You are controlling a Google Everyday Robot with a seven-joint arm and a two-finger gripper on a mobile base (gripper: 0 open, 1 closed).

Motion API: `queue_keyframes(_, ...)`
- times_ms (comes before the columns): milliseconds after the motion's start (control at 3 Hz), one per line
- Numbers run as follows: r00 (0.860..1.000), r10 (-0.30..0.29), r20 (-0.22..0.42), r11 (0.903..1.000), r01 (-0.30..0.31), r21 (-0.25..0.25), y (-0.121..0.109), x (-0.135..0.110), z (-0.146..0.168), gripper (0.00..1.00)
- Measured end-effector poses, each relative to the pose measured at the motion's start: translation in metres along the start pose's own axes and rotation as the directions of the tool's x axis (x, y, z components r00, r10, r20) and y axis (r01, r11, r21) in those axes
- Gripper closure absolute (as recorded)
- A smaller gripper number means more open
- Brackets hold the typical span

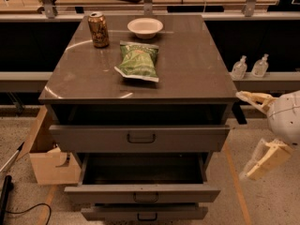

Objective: Open top drawer

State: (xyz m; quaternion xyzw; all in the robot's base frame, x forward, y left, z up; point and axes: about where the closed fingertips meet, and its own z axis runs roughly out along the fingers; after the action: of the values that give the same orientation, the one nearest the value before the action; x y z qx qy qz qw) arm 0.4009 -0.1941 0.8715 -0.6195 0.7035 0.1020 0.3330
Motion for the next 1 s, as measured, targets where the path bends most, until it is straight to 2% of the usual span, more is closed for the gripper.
queue_keyframes(333, 1.000, 0.007, -0.004, 1.0000, -0.007, 0.000, 0.000, 0.000, -0.001, 0.00)
queue_keyframes(1000, 0.997, -0.068, 0.043, 0.9973, 0.069, -0.025, 0.013, 0.006, 0.057, 0.00)
